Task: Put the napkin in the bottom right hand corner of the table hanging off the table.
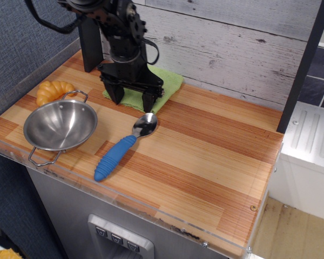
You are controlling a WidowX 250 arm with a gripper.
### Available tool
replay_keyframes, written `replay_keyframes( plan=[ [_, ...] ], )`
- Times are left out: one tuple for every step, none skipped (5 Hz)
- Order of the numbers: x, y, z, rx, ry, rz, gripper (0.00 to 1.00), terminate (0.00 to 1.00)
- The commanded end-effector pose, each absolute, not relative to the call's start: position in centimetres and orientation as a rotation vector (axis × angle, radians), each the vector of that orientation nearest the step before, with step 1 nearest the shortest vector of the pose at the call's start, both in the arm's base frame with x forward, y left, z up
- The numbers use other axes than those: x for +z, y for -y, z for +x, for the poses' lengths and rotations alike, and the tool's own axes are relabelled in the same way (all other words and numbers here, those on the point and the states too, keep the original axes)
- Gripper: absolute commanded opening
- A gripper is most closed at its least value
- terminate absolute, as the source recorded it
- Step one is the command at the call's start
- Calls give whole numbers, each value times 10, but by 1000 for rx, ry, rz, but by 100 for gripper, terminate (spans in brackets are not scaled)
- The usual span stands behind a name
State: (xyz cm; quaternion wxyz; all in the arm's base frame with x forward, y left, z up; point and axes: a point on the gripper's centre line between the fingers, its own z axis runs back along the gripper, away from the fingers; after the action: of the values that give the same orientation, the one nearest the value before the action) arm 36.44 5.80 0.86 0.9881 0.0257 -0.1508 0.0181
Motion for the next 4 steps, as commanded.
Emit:
replay_keyframes(
  plan=[
    [1,36,360,-296,326,72,100,0],
    [2,69,357,-395,334,91,100,0],
    [3,83,354,-422,336,113,100,0],
    [9,90,345,-350,325,102,100,0]
  ],
)
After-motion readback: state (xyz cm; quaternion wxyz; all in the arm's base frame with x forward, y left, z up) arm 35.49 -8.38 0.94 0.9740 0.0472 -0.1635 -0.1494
